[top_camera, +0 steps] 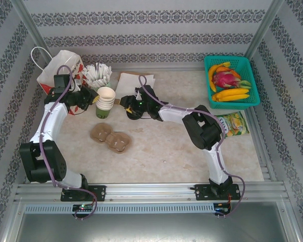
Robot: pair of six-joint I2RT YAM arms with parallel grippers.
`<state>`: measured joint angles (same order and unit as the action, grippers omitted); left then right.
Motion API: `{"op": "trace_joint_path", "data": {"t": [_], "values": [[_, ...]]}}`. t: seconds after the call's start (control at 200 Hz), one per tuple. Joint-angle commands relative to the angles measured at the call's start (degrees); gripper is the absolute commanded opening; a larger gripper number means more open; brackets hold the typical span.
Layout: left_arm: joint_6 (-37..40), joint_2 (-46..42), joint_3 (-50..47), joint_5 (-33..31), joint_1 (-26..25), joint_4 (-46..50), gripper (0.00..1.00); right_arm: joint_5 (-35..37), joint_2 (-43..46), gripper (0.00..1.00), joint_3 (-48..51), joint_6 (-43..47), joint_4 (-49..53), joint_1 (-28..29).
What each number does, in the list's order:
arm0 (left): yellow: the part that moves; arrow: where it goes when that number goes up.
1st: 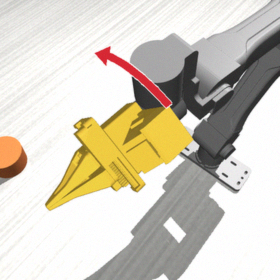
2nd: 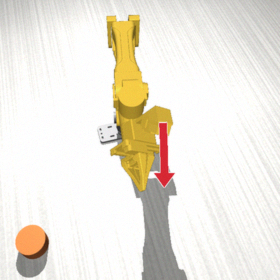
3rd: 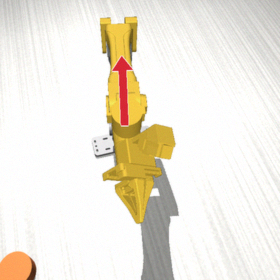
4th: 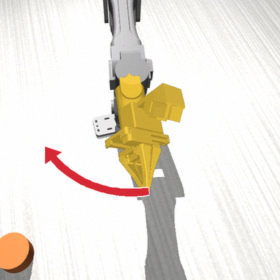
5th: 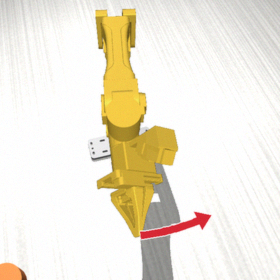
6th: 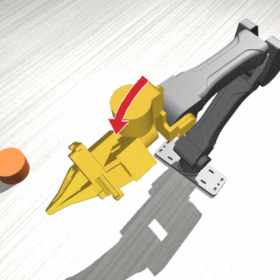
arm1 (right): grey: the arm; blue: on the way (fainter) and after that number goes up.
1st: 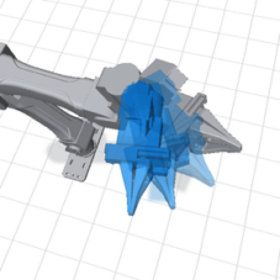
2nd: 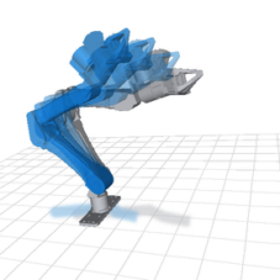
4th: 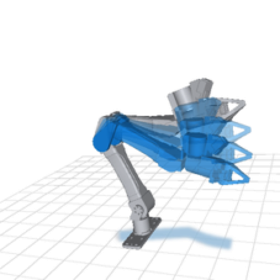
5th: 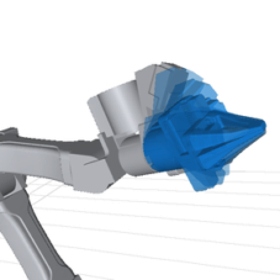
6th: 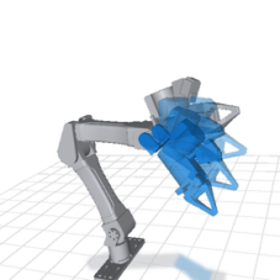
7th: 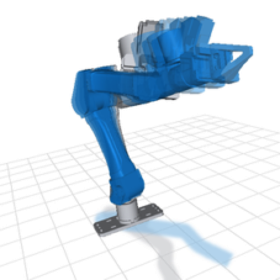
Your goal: Pack the takeout coffee
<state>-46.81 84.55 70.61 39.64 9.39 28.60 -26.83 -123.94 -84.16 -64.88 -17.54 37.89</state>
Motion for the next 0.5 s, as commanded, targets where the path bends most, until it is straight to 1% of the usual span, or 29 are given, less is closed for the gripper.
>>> {"op": "trace_joint_path", "data": {"t": [0.0,0.1,0.235,0.365,0.495], "values": [[6.45,-2.16,0.82,-2.54,0.46,4.20,0.00,2.67,6.99,0.54,0.65,4.62,1.92,-1.89],[9.04,-1.76,0.94,-2.22,0.33,5.32,0.00,4.70,8.27,0.54,-2.22,10.33,9.40,-1.39],[10.36,-1.29,0.52,-1.54,0.19,5.46,0.00,8.15,7.13,0.54,-9.10,17.50,21.34,0.24],[10.85,-1.15,0.00,-1.25,0.14,5.24,0.00,7.87,4.16,0.55,-15.92,20.85,28.02,1.72],[10.98,-1.16,-0.51,-1.23,0.15,5.24,0.00,5.00,0.41,0.55,-22.69,22.19,32.47,3.00]]}}
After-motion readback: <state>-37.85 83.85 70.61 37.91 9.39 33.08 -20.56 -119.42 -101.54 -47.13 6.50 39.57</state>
